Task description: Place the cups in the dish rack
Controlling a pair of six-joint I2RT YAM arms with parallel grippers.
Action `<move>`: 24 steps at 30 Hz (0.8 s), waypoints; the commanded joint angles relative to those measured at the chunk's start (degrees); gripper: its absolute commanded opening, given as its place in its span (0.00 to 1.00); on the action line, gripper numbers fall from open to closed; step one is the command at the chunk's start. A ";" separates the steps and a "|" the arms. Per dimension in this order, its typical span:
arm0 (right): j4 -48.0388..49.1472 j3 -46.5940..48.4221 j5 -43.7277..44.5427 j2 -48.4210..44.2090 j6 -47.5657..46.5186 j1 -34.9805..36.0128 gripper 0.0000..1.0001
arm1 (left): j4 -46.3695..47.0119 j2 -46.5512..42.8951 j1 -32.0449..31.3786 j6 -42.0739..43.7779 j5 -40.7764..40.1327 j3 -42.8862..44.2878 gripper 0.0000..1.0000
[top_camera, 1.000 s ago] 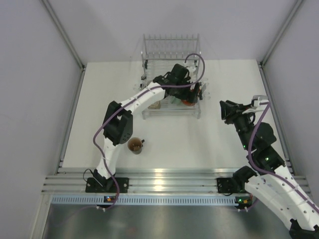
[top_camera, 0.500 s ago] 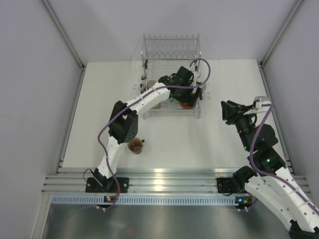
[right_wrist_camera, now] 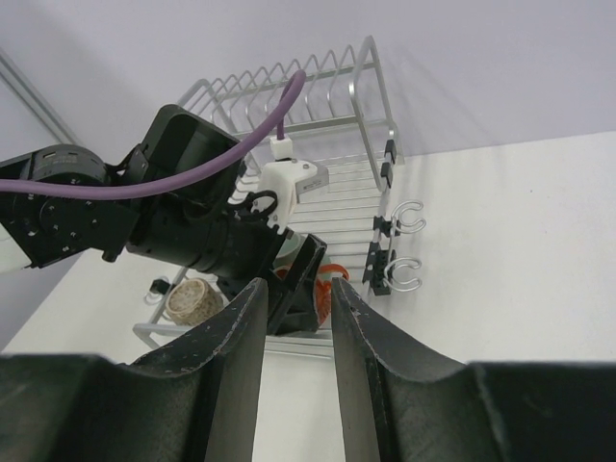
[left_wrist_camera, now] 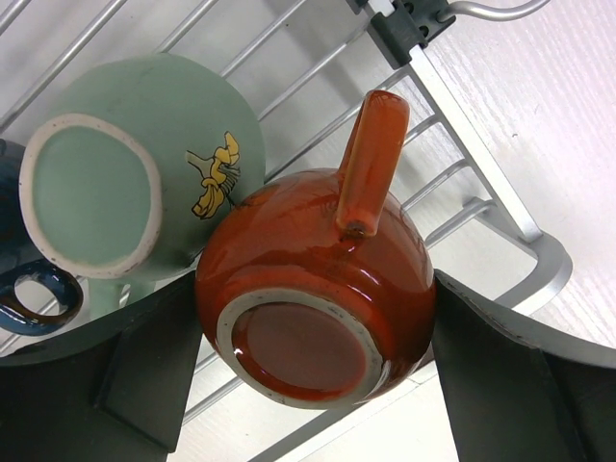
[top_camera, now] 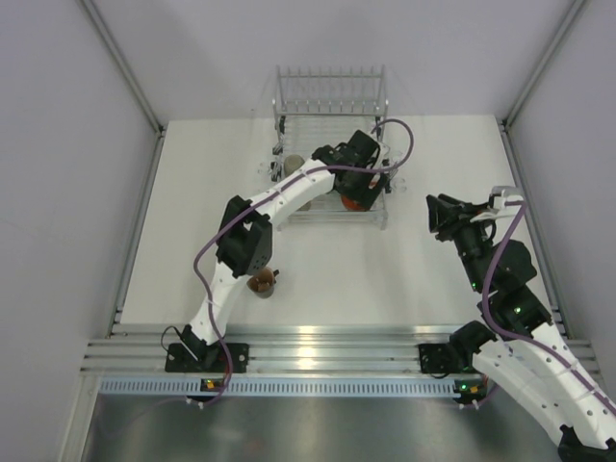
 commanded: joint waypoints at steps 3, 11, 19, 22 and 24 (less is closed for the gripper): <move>1.92 -0.27 -0.14 -0.02 -0.28 -1.03 0.34 | -1.03 0.22 -1.01 2.09 -3.57 3.36 0.00; 1.49 -0.18 0.04 -0.11 -0.28 -1.03 0.34 | -1.03 1.01 -2.06 2.27 -4.02 3.28 0.08; 0.69 0.08 0.13 -0.82 -0.54 -1.04 0.34 | -1.03 1.81 -2.94 2.80 -4.63 3.19 0.41; 0.52 0.08 0.39 -1.08 -0.45 -1.03 0.34 | -1.03 1.89 -3.12 2.71 -4.72 3.19 0.46; 0.52 0.08 0.30 -1.17 -0.54 -1.03 0.34 | -1.03 1.89 -3.20 2.71 -4.81 3.19 0.52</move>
